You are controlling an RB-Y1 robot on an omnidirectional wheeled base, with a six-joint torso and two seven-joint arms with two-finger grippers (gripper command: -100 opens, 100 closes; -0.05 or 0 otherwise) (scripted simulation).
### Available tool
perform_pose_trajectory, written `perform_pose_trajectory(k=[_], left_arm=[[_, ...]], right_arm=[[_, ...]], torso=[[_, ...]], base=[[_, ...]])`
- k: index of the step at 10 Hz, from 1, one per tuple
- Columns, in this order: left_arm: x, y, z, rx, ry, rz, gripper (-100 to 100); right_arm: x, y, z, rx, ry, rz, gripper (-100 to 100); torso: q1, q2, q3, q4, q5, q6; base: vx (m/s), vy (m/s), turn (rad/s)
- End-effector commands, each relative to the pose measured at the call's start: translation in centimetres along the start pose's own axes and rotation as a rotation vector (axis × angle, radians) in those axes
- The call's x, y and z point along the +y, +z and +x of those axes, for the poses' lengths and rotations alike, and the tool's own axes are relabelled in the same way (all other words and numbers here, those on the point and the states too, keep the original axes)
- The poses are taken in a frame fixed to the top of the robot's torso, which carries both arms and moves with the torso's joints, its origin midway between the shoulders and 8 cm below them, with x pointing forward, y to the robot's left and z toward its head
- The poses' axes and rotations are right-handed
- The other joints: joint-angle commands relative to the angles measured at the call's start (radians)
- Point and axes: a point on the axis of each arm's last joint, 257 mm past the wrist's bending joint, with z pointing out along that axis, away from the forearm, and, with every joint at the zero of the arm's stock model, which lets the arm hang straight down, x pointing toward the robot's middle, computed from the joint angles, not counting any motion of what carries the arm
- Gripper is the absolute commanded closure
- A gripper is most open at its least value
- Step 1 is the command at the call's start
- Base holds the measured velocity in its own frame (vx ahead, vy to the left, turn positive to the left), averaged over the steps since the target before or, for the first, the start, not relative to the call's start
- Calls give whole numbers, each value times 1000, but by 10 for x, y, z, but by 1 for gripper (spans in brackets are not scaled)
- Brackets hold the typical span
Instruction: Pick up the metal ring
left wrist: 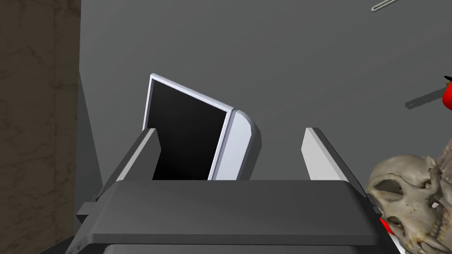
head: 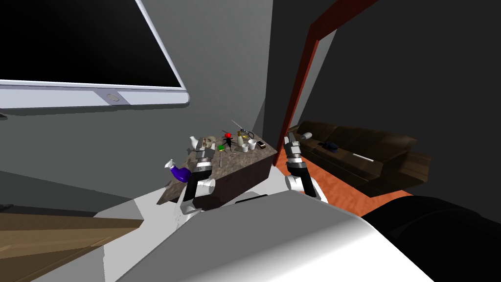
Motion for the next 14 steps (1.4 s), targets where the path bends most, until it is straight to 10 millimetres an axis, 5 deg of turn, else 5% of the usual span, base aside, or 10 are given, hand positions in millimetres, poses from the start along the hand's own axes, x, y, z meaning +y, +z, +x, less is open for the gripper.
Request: perform_pose_trajectory(k=[1, 2, 3, 4, 5, 14], left_arm=[[3, 10, 0, 5, -11, -11, -100], [22, 18, -3, -3, -29, -60, -100], [18, 24, 0, 5, -32, -46, -100], [37, 30, -4, -5, -49, -96, -100], [32, 39, 1, 4, -53, -82, -100], [109, 100, 9, -15, -165, -297, -100]], right_arm=[[0, 0, 0, 0, 0, 0, 0], [0, 0, 0, 0, 0, 0, 0], [0, 0, 0, 0, 0, 0, 0], [0, 0, 0, 0, 0, 0, 0], [0, 0, 0, 0, 0, 0, 0], [0, 0, 0, 0, 0, 0, 0]], torso=[[0, 0, 0, 0, 0, 0], [1, 0, 0, 0, 0, 0], [0, 0, 0, 0, 0, 0], [1, 0, 0, 0, 0, 0], [0, 0, 0, 0, 0, 0], [1, 0, 0, 0, 0, 0]], base=[[-4, -37, -7], [-8, -47, -11], [-9, -40, -3], [-11, -50, -12], [-8, -39, -2], [-6, -39, -5]])
